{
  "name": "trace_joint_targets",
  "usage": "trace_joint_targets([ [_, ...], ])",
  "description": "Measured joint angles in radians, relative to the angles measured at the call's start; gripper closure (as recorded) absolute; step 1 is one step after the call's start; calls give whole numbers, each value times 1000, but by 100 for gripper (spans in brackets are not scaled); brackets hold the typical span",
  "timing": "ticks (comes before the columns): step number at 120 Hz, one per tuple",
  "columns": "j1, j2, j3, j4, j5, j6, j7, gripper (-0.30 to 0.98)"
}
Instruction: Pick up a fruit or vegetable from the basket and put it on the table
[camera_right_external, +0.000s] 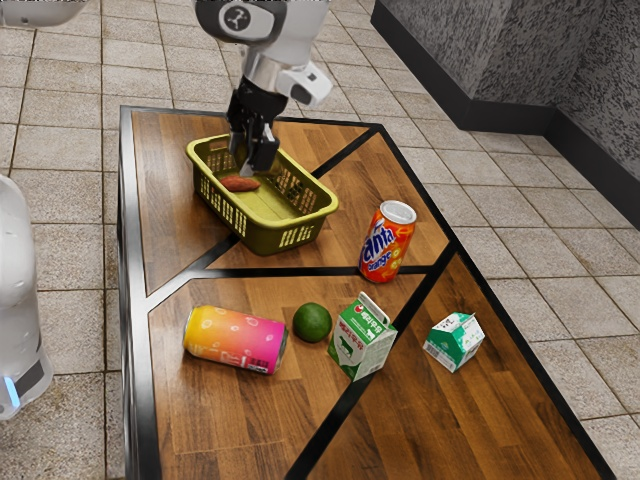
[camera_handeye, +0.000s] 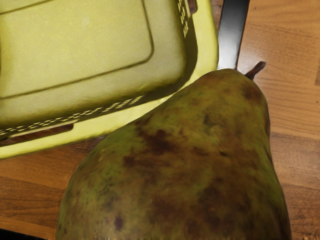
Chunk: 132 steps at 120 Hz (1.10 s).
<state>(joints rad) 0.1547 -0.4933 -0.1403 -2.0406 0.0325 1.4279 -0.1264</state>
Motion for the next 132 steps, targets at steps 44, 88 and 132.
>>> trace_joint_targets([
  [44, 0, -31, -80, -10, -80, -73, -19, 38],
  [88, 0, 31, -182, -36, -122, -47, -56, 39],
  [132, 1, 72, -191, -37, -121, 1, -92, 26],
])
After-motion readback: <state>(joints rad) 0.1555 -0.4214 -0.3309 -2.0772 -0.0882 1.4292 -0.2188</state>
